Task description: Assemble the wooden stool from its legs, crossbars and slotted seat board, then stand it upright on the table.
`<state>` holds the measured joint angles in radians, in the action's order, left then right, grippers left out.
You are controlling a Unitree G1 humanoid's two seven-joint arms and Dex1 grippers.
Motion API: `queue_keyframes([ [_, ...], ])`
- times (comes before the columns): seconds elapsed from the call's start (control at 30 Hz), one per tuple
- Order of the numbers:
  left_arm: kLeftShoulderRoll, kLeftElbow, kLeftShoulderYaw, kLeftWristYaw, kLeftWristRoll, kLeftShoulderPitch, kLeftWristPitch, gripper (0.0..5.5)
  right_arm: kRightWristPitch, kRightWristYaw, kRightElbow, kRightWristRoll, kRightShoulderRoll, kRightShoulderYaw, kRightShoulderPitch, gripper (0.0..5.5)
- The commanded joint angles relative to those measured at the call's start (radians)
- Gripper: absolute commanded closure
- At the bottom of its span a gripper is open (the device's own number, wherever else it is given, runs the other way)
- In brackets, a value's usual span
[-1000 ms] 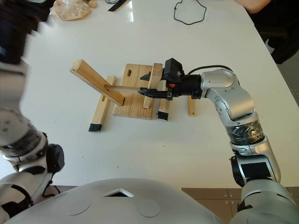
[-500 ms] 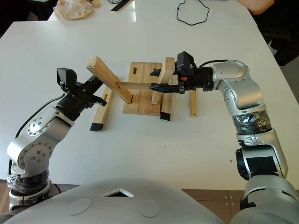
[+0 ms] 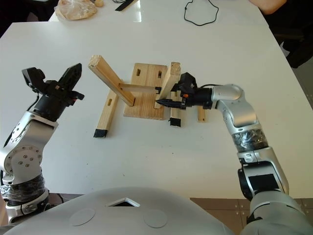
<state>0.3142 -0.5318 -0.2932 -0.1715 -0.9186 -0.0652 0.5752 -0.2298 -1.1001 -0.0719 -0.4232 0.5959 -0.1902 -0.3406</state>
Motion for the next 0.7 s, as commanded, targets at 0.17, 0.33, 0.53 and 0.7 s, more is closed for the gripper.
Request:
queue_keyframes([
  [0.17,0.007,0.035,-0.002,0.068,0.2,-0.031,-0.079,5.5,-0.167,0.123,0.26,-0.073,0.096,0.22,0.147,2.07],
  [0.33,-0.02,-0.059,0.027,0.167,0.361,-0.114,-0.081,5.5,-0.306,0.167,0.497,-0.188,0.155,0.377,0.37,2.07],
  [0.53,-0.06,-0.224,0.148,0.259,0.474,-0.091,-0.037,5.5,-0.366,0.561,0.457,-0.024,0.008,0.34,0.171,2.49],
  [0.7,-0.166,-0.178,0.425,0.356,0.669,-0.009,-0.033,5.5,-0.385,1.035,0.612,0.315,-0.273,0.092,0.261,3.32],
])
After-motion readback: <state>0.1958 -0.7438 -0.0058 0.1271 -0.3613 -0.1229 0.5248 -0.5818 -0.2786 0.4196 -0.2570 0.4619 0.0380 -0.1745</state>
